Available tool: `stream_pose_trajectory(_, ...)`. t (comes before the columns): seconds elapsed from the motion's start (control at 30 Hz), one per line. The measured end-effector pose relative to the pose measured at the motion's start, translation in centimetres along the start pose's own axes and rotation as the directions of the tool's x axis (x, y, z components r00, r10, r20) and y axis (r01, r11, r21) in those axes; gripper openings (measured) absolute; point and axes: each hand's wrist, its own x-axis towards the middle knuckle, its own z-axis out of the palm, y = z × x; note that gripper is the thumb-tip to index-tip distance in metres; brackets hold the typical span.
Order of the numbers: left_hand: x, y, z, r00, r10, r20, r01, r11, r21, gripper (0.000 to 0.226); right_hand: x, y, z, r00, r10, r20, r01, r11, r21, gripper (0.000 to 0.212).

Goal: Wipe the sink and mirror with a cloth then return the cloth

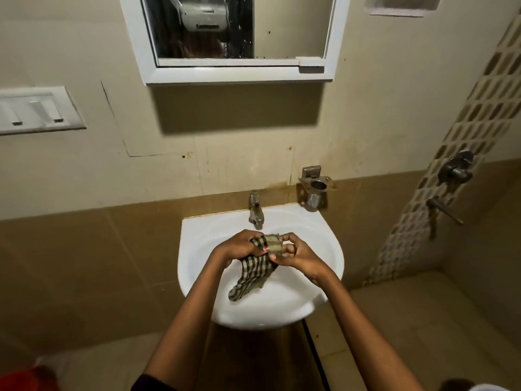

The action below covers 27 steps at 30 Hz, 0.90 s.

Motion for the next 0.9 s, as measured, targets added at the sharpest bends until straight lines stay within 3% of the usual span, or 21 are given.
stream_pose_trajectory(0.23, 6.2, 2.2, 1.6, 1.0, 0.002, 0.029, -0.002, 1.0, -0.021, 0.013, 2.8, 1.5, -5.8, 0.994, -0.109, 0.001, 0.106, 0.966, -0.235, 0.043)
stream_pose_trajectory(0.4, 10.4, 2.4, 3.3, 0.99, 0.069, -0.123, -0.078, 0.994, -0.071, 0.011, 5.0, 1.8, -8.6, 0.971, -0.203, -0.13, 0.153, 0.936, -0.317, 0.03)
stream_pose_trajectory(0.53, 12.0, 2.7, 3.5, 0.96, 0.079, -0.269, -0.111, 0.988, -0.107, 0.015, 6.1, 2.7, -10.8, 0.877, -0.43, -0.217, 0.295, 0.835, -0.465, 0.033)
stream_pose_trajectory(0.6, 11.8, 2.3, 2.9, 0.945, 0.056, -0.322, -0.103, 0.986, -0.129, 0.014, 6.6, 3.7, -12.4, 0.853, -0.455, -0.256, 0.283, 0.815, -0.506, 0.024)
stream_pose_trajectory(0.67, 11.2, 1.4, 1.9, 0.93, 0.031, -0.366, -0.086, 0.987, -0.134, 0.015, 7.4, 4.3, -14.2, 0.842, -0.454, -0.291, 0.253, 0.809, -0.531, 0.029)
stream_pose_trajectory(0.73, 10.5, 0.1, 0.9, 0.909, -0.015, -0.417, -0.044, 0.99, -0.132, 0.02, 8.8, 5.1, -15.6, 0.861, -0.426, -0.279, 0.225, 0.809, -0.543, 0.029)
stream_pose_trajectory(0.9, 9.2, -2.3, -0.3, 0.869, -0.124, -0.479, 0.064, 0.988, -0.14, 0.008, 14.2, 7.6, -17.7, 0.889, -0.339, -0.308, 0.053, 0.745, -0.665, 0.029)
